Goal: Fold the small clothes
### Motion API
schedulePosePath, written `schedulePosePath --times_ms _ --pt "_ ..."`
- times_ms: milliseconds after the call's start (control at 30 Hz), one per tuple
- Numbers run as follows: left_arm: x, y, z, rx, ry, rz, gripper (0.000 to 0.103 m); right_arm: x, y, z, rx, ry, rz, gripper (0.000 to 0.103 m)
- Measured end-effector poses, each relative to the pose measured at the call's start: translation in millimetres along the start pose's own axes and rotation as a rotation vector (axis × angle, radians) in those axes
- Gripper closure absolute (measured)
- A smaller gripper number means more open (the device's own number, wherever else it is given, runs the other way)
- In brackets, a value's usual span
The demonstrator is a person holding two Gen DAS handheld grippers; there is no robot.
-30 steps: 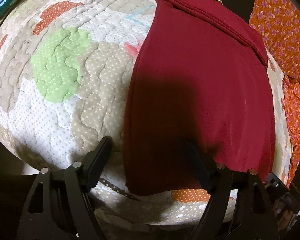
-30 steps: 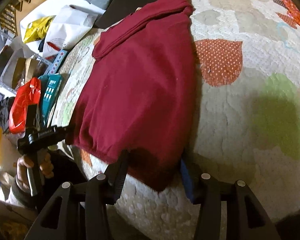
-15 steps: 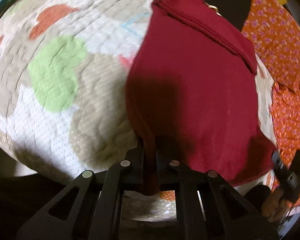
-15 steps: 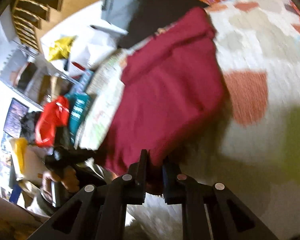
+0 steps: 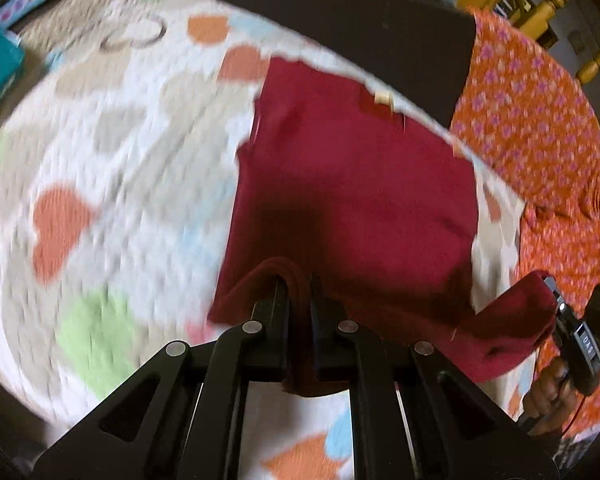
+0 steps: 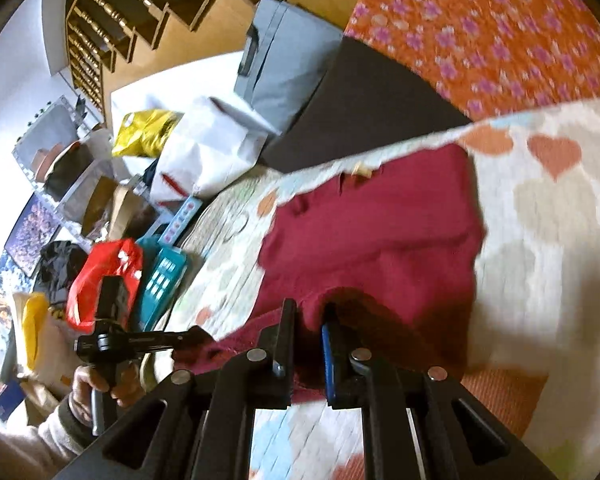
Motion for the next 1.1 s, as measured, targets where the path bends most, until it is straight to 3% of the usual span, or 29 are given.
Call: schedulePosePath --times_ms 300,467,633,733,833,900,1000,1067,1100 --pt "-112 -28 -4 -0.031 -0.01 -0.107 0.097 -98 -61 -37 0.099 -0.054 -0.084 0.094" --pt "-149 -51 8 -0.036 0.028 -0.129 0.097 -132 -112 -61 0.167 -0.072 -0.088 0.094" --pt "-167 -79 24 -0.066 0.055 -0.136 0.097 -138 -157 -86 0.23 -0.091 -0.065 0.094" --pt "-177 -97 29 -0.034 0.059 -0.145 0.096 -140 -181 -104 0.266 -0.119 -0.064 0.094" --pt "-178 -111 34 -0.001 0.083 -0.12 0.094 -128 -207 -120 0.324 -0.134 0.03 0.092" --pt "-179 -111 35 0.013 0.085 -0.104 0.093 -129 -199 -118 0.303 -0.139 0.006 0.085" --pt "-184 -97 30 0.047 0.078 -0.119 0.085 -135 -169 -114 0.307 -0.14 -0.068 0.062" --pt "-190 -80 25 0.072 0.073 -0.176 0.066 -139 -148 -111 0.317 -0.126 -0.11 0.062" --pt "-194 -70 24 0.062 0.063 -0.217 0.044 -140 -143 -108 0.316 -0.112 -0.113 0.062"
Point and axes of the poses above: each gripper's, at about its wrist camera, not at the fingertips, and y roughly against the way its jaws point, z to its left, x to its underside, the point moved 9 cm from there along -y, roughly the way its jaws point, and after that the axes turned 12 degrees about x, right-handed, at the moved point
